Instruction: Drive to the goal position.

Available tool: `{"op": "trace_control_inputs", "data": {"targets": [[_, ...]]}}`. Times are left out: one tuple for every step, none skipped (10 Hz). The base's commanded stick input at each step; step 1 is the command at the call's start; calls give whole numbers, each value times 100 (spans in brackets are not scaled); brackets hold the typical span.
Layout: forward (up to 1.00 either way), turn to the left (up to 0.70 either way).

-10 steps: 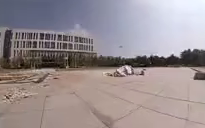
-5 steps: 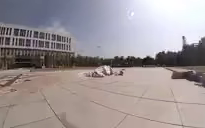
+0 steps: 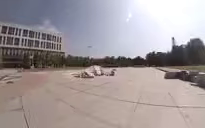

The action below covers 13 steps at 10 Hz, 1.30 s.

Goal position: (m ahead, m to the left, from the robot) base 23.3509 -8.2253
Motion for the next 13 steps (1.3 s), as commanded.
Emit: {"op": "trace_control_inputs", "data": {"targets": [[70, 0], [70, 0], [70, 0], [70, 0], [70, 0], [70, 0], [70, -1], [70, -2], [70, -32], [70, -32], [70, -32], [70, -32], [70, -32]]}}
